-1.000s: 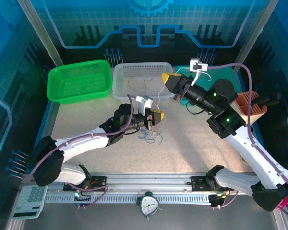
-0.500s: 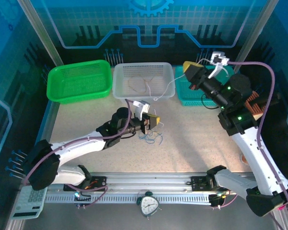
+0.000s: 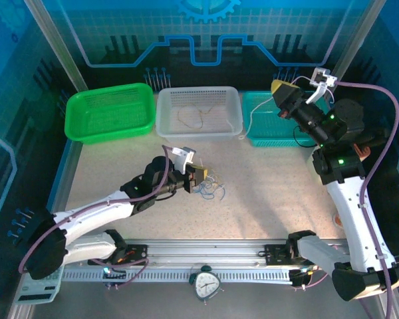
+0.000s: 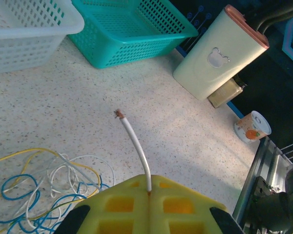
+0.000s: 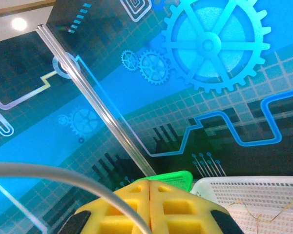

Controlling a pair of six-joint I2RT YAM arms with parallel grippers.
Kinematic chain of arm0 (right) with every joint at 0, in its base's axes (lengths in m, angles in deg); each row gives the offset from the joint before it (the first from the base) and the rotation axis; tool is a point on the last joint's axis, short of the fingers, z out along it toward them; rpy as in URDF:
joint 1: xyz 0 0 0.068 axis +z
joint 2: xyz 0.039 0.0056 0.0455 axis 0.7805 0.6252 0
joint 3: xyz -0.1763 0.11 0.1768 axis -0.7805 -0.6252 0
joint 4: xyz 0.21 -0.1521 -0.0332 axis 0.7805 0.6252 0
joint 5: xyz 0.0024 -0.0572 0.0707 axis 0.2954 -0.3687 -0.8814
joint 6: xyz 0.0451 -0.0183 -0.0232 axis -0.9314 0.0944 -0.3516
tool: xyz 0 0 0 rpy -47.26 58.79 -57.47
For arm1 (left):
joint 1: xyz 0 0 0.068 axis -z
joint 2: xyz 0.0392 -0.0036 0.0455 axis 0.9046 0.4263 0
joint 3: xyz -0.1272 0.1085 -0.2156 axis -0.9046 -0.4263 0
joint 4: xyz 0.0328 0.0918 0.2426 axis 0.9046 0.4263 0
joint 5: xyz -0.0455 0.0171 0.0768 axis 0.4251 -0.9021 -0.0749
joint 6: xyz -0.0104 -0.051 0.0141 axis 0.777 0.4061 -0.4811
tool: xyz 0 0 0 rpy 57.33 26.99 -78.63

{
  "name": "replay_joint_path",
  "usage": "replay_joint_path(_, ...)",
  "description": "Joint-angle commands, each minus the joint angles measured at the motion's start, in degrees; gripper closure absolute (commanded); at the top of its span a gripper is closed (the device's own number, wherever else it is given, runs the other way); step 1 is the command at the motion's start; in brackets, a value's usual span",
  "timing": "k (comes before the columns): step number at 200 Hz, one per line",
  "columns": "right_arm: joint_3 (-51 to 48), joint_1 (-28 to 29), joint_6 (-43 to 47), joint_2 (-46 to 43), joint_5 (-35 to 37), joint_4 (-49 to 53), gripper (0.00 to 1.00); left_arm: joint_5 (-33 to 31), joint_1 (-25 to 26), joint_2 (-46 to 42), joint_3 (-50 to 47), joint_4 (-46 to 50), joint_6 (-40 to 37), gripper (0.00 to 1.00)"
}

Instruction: Untangle the cables

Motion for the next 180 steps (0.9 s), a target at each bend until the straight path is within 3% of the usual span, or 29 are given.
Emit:
replay_joint_path(1, 0.8, -0.6, -0.9, -0.6, -1.6, -0.4, 1.00, -2.0, -0.7, -1.7, 0.4, 2.7, -1.9, 0.88)
replay_joint_path(42, 0.2, -0.6, -1.8, -0.1, -2.3, -1.2, 1.00, -3.3, -1.3, -4.0, 1.8, 5.2, -2.6, 0.52)
replay_joint_path(69, -0.1, -0.1, -1.9, 0.2, -2.2, -1.5, 1.00, -5.6, -1.9, -6.8, 2.9, 7.3, -2.8, 0.33)
replay_joint_path(121, 0.2, 4.1, 2.1, 1.9, 1.4, 0.6, 1.00, -9.9, -4.8, -10.3, 9.0, 15.5, -2.0, 0.15)
replay_joint_path(180, 3.5, 11.1, 10.0, 7.9, 11.5, 5.2, 1.00, -10.7, -8.2, -10.0, 13.9, 20.0, 0.0, 0.01)
